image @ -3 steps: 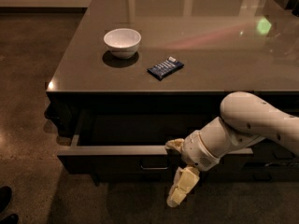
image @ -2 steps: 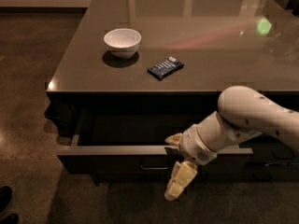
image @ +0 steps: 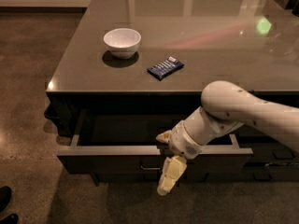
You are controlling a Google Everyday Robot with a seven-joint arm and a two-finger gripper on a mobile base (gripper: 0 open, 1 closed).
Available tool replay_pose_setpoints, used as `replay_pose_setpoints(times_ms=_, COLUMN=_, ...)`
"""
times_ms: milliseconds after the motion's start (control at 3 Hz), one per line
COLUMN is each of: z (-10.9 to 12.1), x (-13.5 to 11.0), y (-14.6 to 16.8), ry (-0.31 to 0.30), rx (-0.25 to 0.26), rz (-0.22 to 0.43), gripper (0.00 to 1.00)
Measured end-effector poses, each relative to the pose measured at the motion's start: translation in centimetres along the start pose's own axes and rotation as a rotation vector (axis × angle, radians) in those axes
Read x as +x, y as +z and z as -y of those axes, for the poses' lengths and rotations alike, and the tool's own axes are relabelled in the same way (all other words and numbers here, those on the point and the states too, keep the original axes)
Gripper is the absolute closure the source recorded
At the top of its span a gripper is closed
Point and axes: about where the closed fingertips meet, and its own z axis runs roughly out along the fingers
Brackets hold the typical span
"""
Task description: Open top drawer
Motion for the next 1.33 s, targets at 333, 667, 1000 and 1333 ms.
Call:
replay_pose_setpoints(times_ms=333, z=-0.9, x=1.1, y=2.7, ry=0.032, rx=-0.084, rz=0.018, gripper=0.00)
replay_pose_setpoints(times_ms=667, z=-0.9, x=1.0, y=2.5, ry=0.032, rx=-0.084, rz=0.018, gripper=0.00)
replay_pose_setpoints(times_ms=1000, z=-4.5, x=1.6, y=2.2, ry=0.075, rx=-0.135, rz=0.038, gripper=0.00)
replay_pose_setpoints(times_ms=1333, z=-8.2, x=2.6, y=1.9, ry=0.135, rx=-0.183, rz=0.062, gripper=0.00)
